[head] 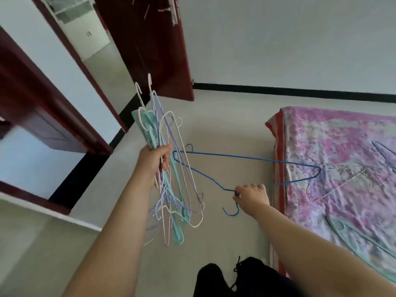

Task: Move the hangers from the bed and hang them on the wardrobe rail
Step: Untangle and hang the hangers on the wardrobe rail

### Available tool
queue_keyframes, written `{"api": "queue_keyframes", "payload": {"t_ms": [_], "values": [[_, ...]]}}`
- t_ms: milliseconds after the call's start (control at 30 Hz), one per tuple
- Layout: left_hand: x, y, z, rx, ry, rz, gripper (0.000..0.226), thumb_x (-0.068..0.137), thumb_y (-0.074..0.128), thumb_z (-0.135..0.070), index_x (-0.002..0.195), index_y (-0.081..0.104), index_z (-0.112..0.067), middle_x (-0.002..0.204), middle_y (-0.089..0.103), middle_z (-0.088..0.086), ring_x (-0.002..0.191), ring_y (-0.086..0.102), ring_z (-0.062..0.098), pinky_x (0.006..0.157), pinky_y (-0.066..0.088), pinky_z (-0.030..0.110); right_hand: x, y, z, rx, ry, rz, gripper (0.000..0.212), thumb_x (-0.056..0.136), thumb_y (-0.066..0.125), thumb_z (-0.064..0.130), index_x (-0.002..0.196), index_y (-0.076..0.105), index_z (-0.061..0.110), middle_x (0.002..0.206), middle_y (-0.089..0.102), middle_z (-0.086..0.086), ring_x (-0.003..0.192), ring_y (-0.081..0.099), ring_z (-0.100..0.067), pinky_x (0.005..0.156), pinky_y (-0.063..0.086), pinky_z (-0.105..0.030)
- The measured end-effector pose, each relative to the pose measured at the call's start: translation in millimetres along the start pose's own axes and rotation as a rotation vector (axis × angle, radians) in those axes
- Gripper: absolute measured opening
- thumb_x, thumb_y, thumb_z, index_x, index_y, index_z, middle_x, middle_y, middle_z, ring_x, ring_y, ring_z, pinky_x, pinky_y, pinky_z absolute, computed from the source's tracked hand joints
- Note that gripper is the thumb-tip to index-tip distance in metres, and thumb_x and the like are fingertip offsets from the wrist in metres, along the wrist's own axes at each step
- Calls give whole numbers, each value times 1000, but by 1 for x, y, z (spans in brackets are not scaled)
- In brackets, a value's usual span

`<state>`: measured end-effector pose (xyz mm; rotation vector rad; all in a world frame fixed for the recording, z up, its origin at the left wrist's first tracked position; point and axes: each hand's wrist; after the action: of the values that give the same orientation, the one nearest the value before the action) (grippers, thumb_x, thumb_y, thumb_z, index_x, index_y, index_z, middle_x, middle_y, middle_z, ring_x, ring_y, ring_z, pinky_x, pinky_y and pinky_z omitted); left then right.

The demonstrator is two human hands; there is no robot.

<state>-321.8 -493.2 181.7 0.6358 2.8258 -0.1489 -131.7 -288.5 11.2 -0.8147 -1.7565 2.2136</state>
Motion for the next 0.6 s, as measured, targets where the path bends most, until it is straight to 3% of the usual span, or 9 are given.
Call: {"api": "queue_keyframes", "payload": {"t_ms": [167, 300, 400, 467, 600], "values": [[-61, -122, 21, 149, 65, -159, 31, 80, 64, -16, 56, 44, -13, 42, 41, -1, 37, 36, 14, 42, 36, 19, -28, 33, 108, -52, 12, 80, 31, 96, 37, 49, 111, 55, 29, 112, 61, 1, 107, 53, -22, 90, 31, -35], [-114, -207, 46, 155, 13, -248, 23, 81, 62, -15, 66, 44, -14, 47, 42, -1, 40, 37, 13, 46, 38, 22, -49, 45, 198, 77, -113, 92, 33, 97, 40, 49, 116, 49, 23, 115, 61, -3, 109, 55, -26, 90, 36, -36], [-150, -256, 66, 118, -43, -345, 20, 82, 59, -9, 70, 43, -11, 49, 41, 3, 42, 37, 15, 52, 37, 26, -63, 43, 268, 238, -238, 121, 35, 101, 36, 37, 130, 44, 21, 125, 57, -10, 116, 51, -31, 92, 37, -37], [-171, -283, 76, 105, -79, -433, 17, 80, 56, -4, 68, 45, -7, 50, 42, 8, 42, 39, 17, 48, 37, 22, -68, 39, 313, 330, -294, 148, 34, 102, 33, 24, 134, 42, 14, 127, 54, -17, 116, 51, -34, 91, 40, -37], [-204, -326, 93, -12, -118, -617, 12, 78, 55, 1, 66, 52, -2, 48, 46, 10, 35, 43, 11, 42, 39, 20, -84, 25, 400, 379, -371, 187, 36, 100, 32, 14, 133, 45, 13, 121, 60, -17, 107, 58, -33, 78, 40, -30]]}}
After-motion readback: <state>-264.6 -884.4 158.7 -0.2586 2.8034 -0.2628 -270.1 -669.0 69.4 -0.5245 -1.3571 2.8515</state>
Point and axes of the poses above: each hand's wrist, its own x-axis towards the middle knuckle, its own y-axis out of the palm, z = x × y
